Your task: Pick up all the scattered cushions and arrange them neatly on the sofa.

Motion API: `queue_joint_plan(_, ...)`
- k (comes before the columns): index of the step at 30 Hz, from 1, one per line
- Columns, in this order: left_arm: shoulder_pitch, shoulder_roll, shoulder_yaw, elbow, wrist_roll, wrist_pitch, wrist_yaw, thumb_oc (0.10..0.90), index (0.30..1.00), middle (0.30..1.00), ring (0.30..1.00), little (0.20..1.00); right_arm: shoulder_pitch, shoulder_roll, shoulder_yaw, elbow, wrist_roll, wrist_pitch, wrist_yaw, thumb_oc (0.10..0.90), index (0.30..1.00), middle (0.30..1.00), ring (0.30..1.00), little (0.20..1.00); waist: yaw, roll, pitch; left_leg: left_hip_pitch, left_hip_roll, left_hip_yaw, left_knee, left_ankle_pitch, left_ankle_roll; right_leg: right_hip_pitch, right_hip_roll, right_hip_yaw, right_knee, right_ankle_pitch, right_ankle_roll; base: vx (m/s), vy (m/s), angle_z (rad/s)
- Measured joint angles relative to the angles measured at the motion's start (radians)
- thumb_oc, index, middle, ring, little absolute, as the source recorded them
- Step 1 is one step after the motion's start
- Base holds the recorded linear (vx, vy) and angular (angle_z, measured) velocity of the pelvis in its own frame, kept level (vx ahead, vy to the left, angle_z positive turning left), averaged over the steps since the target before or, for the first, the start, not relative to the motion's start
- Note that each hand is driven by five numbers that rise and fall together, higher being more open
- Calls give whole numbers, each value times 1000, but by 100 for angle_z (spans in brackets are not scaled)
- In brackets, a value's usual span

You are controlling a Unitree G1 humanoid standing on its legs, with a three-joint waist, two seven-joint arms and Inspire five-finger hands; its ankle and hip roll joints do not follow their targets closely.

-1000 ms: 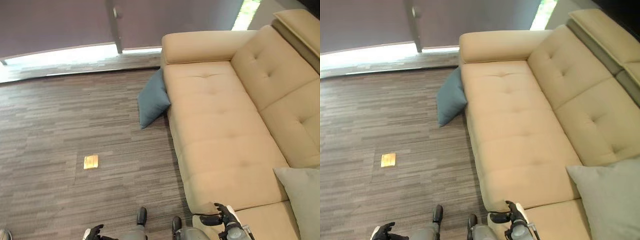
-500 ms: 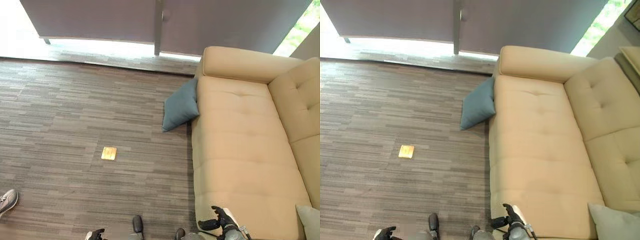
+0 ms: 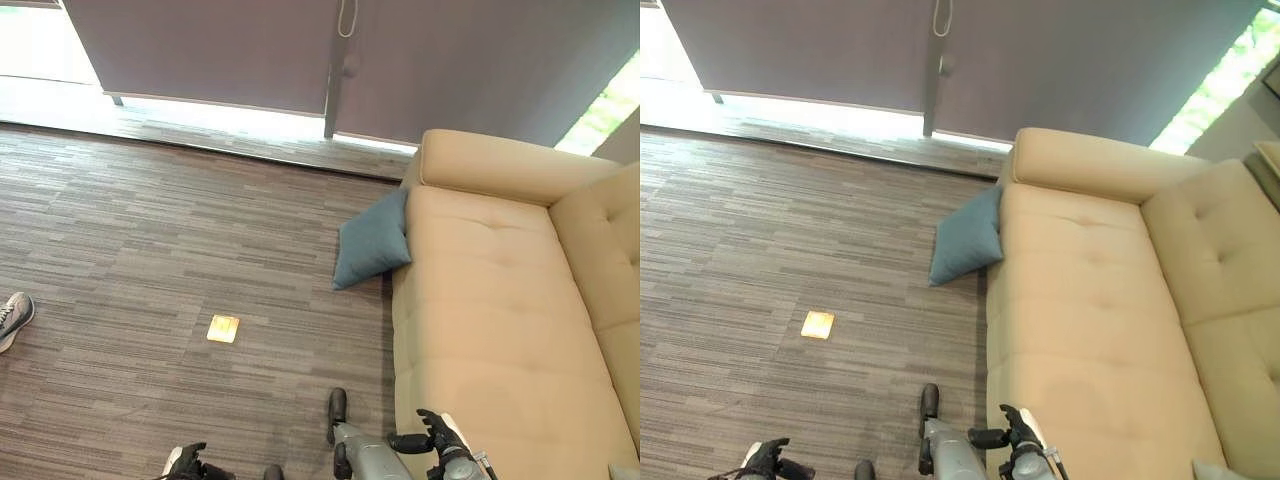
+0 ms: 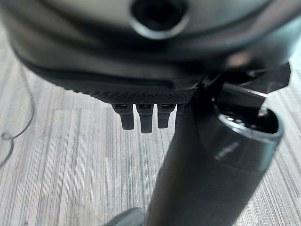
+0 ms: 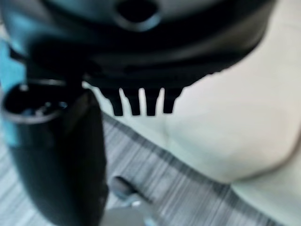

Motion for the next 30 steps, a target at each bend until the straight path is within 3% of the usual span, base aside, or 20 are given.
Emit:
queue_joint_plan(3, 20, -14, -6, 3, 7, 0, -19, 800, 900, 900, 900, 900, 47, -11, 1, 14, -3, 12, 1, 800, 900, 900, 900, 900, -1, 49, -13, 29, 67, -32, 6, -27, -26, 25, 54, -44, 31, -1, -16, 368, -38, 46)
queue_joint_plan(4, 26, -15, -6, 3, 10, 0, -19, 800, 900, 900, 900, 900, 47, -11, 1, 27, -6, 16, 2, 800, 900, 900, 900, 900, -2, 58, -13, 33, 89, -26, 21, -36, -45, 31, 74, -38, 45, -14, -39, 279, -50, 16)
queue_joint_plan(5, 25, -15, -6, 6, 10, 4, -23, 800, 900, 900, 900, 900, 50, -13, 1, 28, -6, 17, 5, 800, 900, 900, 900, 900, -10, 54, -15, 32, 96, -27, 37, -41, -58, 44, 79, -41, 50, 14, -65, 405, -79, 8)
queue_joint_plan(6, 30, -21, -6, 6, 10, 3, -24, 800, 900, 900, 900, 900, 50, -21, 1, 28, -6, 16, 6, 800, 900, 900, 900, 900, -14, 54, -16, 38, 96, -26, 47, -43, -62, 59, 86, -43, 48, 13, -118, 587, -138, 30)
queue_joint_plan(7, 28, -34, 4, 3, 10, 0, -25, 800, 900, 900, 900, 900, 39, -29, -15, 35, -7, 19, 7, 800, 900, 900, 900, 900, -30, 64, -8, -3, 111, -27, 204, -67, -130, 115, 104, -43, 20, -37, -115, 440, -105, 27)
queue_joint_plan(8, 32, -36, 4, -2, 9, -1, -25, 800, 900, 900, 900, 900, 42, -28, -17, 37, -7, 19, 8, 800, 900, 900, 900, 900, -29, 50, -20, -36, 103, -17, 311, -69, -175, 143, 106, -39, -9, -37, -115, 268, -92, 25)
queue_joint_plan(10, 35, -35, 43, -19, -16, -23, -15, 800, 900, 900, 900, 900, 62, -33, -19, 31, -7, 11, 8, 800, 900, 900, 900, 900, -11, 21, -24, -175, 93, -10, 653, -41, -242, 185, 98, 17, -26, -38, -130, 179, -65, -32)
queue_joint_plan(11, 20, -34, 40, -17, -12, -21, -13, 800, 900, 900, 900, 900, 46, -52, -1, 19, -7, 9, 4, 800, 900, 900, 900, 900, 12, 23, -33, -261, 92, -29, 812, -7, -270, 202, 100, 32, -21, -51, -165, 184, -65, -71)
queue_joint_plan(12, 16, -33, 41, -10, -14, -19, -14, 800, 900, 900, 900, 900, 35, -58, 6, 17, -6, 9, 3, 800, 900, 900, 900, 900, 12, 28, -36, -304, 92, -27, 870, 1, -244, 201, 107, 50, -26, -55, -181, 352, -75, -82)
queue_joint_plan(13, 1, -29, 41, -6, -15, -18, -13, 800, 900, 900, 900, 900, 25, -64, 13, 10, -6, 5, 0, 800, 900, 900, 900, 900, 12, 26, -35, -357, 92, 7, 894, -35, -184, 200, 106, 56, -38, -47, -186, 273, 1, -46)
queue_joint_plan(15, -13, -17, 40, -14, -29, -18, -11, 800, 900, 900, 900, 900, 0, -57, 25, 6, -5, 10, -2, 800, 900, 900, 900, 900, 7, 10, -20, -410, 93, 22, 805, -57, -146, 212, 100, 66, -42, -45, -210, 304, 33, -27)
queue_joint_plan(18, -30, -2, 38, -15, -33, -20, 1, 800, 900, 900, 900, 900, 6, -48, 33, 1, -5, 10, -2, 800, 900, 900, 900, 900, 22, -20, 3, -406, 90, 39, 484, -51, -127, 239, 95, 88, -65, -51, -214, 299, 146, -26)
queue_joint_plan(19, -36, 4, 31, -19, -33, -18, 4, 800, 900, 900, 900, 900, 4, -50, 33, -1, -5, 12, -2, 800, 900, 900, 900, 900, 26, -20, 17, -402, 96, 25, 275, 12, -148, 269, 102, 103, -82, -52, -200, 251, 137, -27)
queue_joint_plan(20, -39, 3, 31, -13, -38, -19, 4, 800, 900, 900, 900, 900, 4, -55, 32, 1, -5, 15, -2, 800, 900, 900, 900, 900, 29, -16, 25, -399, 95, 7, 195, 54, -167, 290, 106, 119, -98, -52, -189, 446, 290, -49)
queue_joint_plan(21, -34, -7, 30, -12, -52, -19, 3, 800, 900, 900, 900, 900, 5, -68, 28, 0, -5, 16, -3, 800, 900, 900, 900, 900, 43, -1, 35, -374, 94, -36, 70, 101, -191, 316, 114, 150, -113, -54, -183, 343, 261, -62)
queue_joint_plan(24, 1, -38, 30, 0, -50, -13, 0, 800, 900, 900, 900, 900, -11, -93, 22, -1, -15, 10, -4, 800, 900, 900, 900, 900, 57, 56, 50, -359, 95, -76, 72, 140, -164, 371, 125, 207, -114, -76, -152, 362, 312, -89)
queue_joint_plan(26, 16, -60, 33, 47, -50, -1, -2, 800, 900, 900, 900, 900, 2, -90, 21, 3, -28, 9, -6, 800, 900, 900, 900, 900, 60, 87, 26, -328, 85, -62, 98, 144, -115, 380, 109, 234, -84, -118, -130, 305, 325, -83)
queue_joint_plan(28, 49, -61, 34, 36, -50, 1, -3, 800, 900, 900, 900, 900, 6, -68, 38, -1, -31, 8, 0, 800, 900, 900, 900, 900, 60, 89, 25, -288, 71, 19, 98, 186, -70, 307, 65, 230, 142, -207, -73, 157, 184, -87)
queue_joint_plan(29, 56, -54, 34, 36, -50, 7, -3, 800, 900, 900, 900, 900, 15, -50, 44, -27, -32, 9, 4, 800, 900, 900, 900, 900, 49, 83, 24, -247, 45, 34, 76, 198, -28, 240, 29, 211, 318, -254, -43, 166, 177, -48)
queue_joint_plan(30, 57, -47, 31, 34, -50, 10, -2, 800, 900, 900, 900, 900, 33, -41, 39, -47, -30, 8, 5, 800, 900, 900, 900, 900, 45, 76, 25, -223, 26, 44, 61, 207, -18, 195, 2, 210, 431, -283, -19, 184, 155, -24)
